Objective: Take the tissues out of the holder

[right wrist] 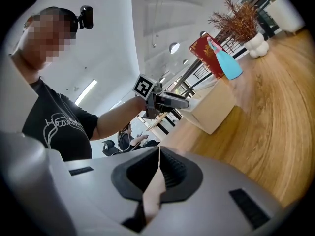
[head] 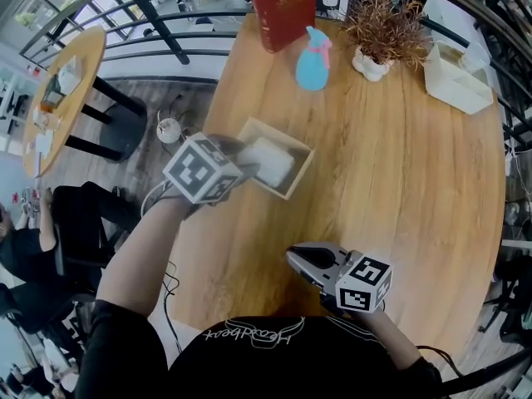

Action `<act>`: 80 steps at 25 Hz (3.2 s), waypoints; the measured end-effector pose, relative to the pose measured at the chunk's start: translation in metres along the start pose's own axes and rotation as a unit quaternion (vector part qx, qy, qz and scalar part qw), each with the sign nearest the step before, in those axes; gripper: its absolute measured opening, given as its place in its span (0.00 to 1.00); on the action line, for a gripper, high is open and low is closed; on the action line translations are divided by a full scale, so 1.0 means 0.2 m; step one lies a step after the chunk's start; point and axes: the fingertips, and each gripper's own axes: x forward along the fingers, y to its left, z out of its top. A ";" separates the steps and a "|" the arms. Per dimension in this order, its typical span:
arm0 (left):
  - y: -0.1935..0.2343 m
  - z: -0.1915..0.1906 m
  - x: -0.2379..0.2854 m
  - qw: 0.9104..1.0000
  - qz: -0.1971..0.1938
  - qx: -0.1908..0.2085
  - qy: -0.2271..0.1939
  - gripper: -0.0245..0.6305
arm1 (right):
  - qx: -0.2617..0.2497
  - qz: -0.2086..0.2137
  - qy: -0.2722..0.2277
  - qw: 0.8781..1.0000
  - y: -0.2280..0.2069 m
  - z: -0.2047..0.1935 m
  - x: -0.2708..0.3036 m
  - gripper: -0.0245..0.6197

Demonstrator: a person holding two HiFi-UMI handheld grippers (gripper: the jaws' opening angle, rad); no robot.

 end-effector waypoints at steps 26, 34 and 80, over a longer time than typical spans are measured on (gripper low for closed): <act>-0.10 0.12 -0.26 0.991 0.082 0.096 -0.052 0.06 | -0.017 -0.010 -0.003 1.000 0.15 0.01 -0.03 0.07; -0.27 0.18 -0.52 0.982 0.110 0.085 -0.130 0.06 | -0.081 -0.055 -0.017 0.995 0.20 0.13 -0.13 0.07; -2.27 -1.26 -1.58 0.931 0.066 -0.040 -0.356 0.06 | -0.179 -0.125 -0.102 0.971 1.94 -0.87 -0.59 0.06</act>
